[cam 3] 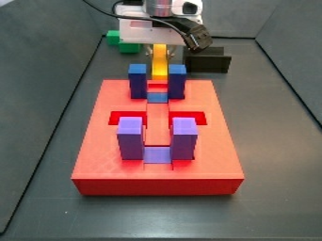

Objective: Pick up the yellow object. Move up. Move to above the board. Insert the yellow object.
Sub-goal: Pick up the yellow object.

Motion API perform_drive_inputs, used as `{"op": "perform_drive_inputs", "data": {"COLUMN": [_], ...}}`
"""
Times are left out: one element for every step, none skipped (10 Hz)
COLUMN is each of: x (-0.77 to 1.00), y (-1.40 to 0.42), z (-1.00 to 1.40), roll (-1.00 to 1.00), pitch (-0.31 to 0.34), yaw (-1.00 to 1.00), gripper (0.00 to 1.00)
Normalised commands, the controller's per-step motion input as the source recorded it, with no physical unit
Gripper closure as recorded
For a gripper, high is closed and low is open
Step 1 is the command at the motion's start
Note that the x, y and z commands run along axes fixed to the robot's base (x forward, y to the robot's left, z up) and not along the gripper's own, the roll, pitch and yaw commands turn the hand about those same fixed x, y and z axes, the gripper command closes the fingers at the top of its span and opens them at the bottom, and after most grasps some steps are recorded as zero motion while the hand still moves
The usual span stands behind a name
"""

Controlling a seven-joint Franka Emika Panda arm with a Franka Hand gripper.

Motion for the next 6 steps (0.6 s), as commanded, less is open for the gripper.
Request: {"op": "perform_drive_inputs", "data": {"x": [0.00, 0.00, 0.00, 0.00, 0.00, 0.00], "y": [0.00, 0.00, 0.00, 0.00, 0.00, 0.00], "z": [0.00, 0.00, 0.00, 0.00, 0.00, 0.00], "roll": [0.00, 0.00, 0.00, 0.00, 0.00, 0.00], "pitch": [0.000, 0.000, 0.000, 0.000, 0.000, 0.000], "yaw": [0.00, 0.00, 0.00, 0.00, 0.00, 0.00], "gripper": [1.00, 1.00, 1.00, 1.00, 1.00, 1.00]}}
